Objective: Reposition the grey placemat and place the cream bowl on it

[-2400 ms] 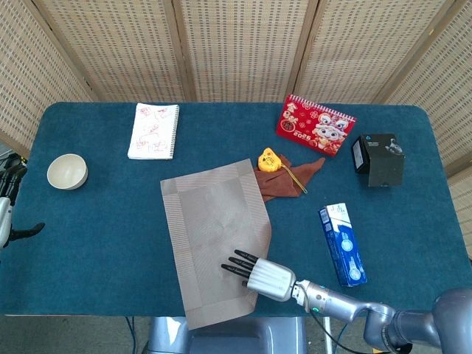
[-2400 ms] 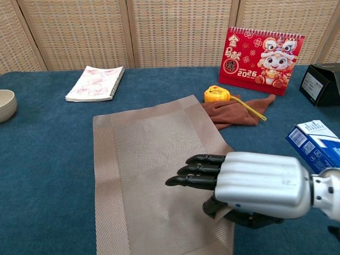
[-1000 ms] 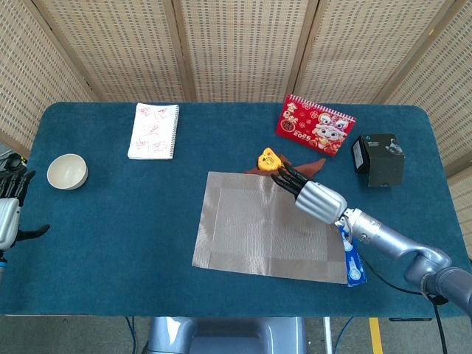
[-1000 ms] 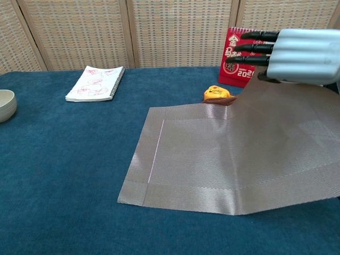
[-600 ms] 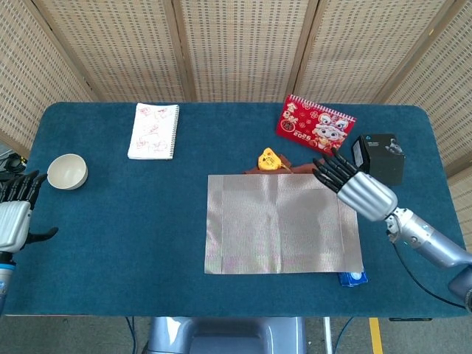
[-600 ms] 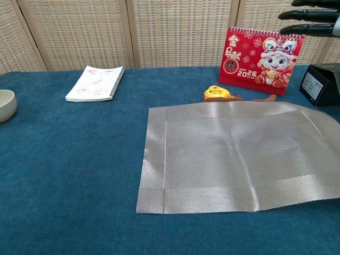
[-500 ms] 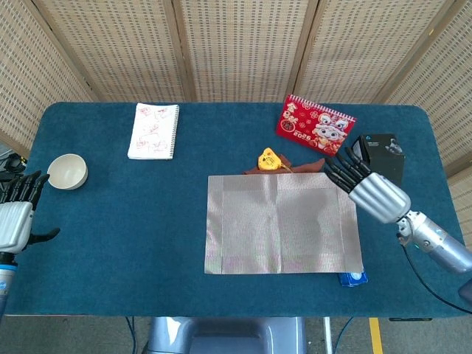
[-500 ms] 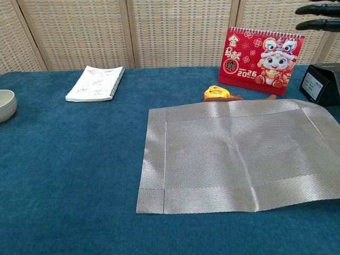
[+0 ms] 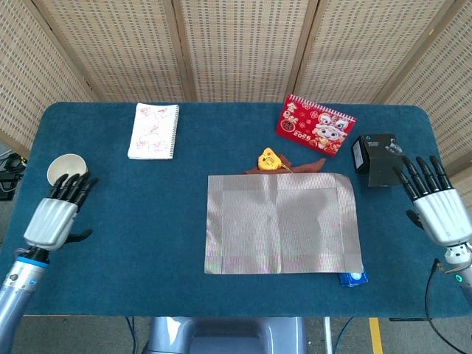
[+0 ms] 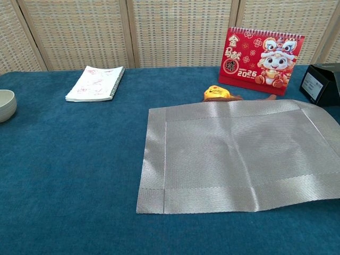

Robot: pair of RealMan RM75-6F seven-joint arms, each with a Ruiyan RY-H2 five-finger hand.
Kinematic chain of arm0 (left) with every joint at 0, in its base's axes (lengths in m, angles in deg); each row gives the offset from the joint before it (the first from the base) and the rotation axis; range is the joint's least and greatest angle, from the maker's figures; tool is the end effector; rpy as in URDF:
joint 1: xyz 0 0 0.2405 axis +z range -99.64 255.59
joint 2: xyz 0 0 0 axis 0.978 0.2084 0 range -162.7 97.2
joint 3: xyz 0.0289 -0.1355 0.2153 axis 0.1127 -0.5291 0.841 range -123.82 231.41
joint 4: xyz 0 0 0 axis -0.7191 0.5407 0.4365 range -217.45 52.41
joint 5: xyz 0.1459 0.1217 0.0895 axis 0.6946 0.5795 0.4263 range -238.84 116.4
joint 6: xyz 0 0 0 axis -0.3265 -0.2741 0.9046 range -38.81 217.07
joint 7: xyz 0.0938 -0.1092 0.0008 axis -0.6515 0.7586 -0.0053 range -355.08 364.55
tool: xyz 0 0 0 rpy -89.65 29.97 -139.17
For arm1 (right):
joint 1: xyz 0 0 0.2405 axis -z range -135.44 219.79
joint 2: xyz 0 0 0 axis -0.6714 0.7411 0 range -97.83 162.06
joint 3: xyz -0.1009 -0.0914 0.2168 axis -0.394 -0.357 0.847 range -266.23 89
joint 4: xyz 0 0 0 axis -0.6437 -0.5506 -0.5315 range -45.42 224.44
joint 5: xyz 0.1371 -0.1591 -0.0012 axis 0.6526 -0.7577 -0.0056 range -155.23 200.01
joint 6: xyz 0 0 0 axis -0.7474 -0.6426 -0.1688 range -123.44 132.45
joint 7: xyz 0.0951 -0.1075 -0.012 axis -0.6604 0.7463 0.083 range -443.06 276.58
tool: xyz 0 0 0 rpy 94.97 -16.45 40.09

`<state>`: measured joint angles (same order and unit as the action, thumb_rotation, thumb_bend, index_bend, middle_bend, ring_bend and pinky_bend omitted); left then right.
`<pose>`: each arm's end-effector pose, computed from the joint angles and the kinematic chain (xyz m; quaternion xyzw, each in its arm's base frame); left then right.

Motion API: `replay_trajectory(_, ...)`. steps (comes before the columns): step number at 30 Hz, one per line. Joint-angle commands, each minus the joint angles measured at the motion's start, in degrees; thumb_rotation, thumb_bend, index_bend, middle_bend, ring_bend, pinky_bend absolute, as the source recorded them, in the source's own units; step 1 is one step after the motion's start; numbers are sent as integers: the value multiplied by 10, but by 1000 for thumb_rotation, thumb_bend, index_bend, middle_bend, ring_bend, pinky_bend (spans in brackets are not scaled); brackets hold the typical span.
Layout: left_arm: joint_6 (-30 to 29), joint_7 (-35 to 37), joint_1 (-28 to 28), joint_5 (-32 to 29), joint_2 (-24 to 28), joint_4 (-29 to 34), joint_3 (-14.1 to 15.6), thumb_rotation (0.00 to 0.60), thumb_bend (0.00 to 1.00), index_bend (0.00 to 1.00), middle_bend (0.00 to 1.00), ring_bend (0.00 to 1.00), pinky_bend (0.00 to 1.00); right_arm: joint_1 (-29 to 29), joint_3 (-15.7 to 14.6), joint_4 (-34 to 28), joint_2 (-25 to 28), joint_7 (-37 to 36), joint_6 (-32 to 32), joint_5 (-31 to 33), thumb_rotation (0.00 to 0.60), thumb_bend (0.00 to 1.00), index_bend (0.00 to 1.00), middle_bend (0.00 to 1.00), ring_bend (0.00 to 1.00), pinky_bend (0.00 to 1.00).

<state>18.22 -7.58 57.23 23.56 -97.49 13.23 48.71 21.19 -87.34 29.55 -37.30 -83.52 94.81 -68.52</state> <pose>-0.2467 0.2622 0.1234 -0.7123 -0.3066 -0.3619 0.5174 -0.3194 -0.2811 0.1989 0.6948 -0.1063 0.3657 0.6100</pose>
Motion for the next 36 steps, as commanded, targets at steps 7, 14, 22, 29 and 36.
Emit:
replay_trajectory(7,93,-57,-84,58,-72,0,14,600,0,0,0,0,0,80,14,-205,21,-29,-10,84,600,0,0,0,0,0)
replay_trajectory(14,175,-23,-153,76,-154,-29,17,600,0,88,0,0,0,102,17,-254,15,-20,9,79,600,0,0,0,0,0)
replay_trajectory(22,235,17,-216,96,-222,-92,24,600,0,325,0,0,0,106,25,-249,16,-22,-8,79,600,0,0,0,0,0)
replay_trajectory(29,227,45,-234,124,-261,-147,48,600,0,333,0,0,0,108,37,-242,16,-28,-17,84,600,0,0,0,0,0)
replay_trajectory(36,229,66,-253,136,-292,-185,60,600,0,334,0,0,0,110,45,-238,17,-31,-24,88,600,0,0,0,0,0)
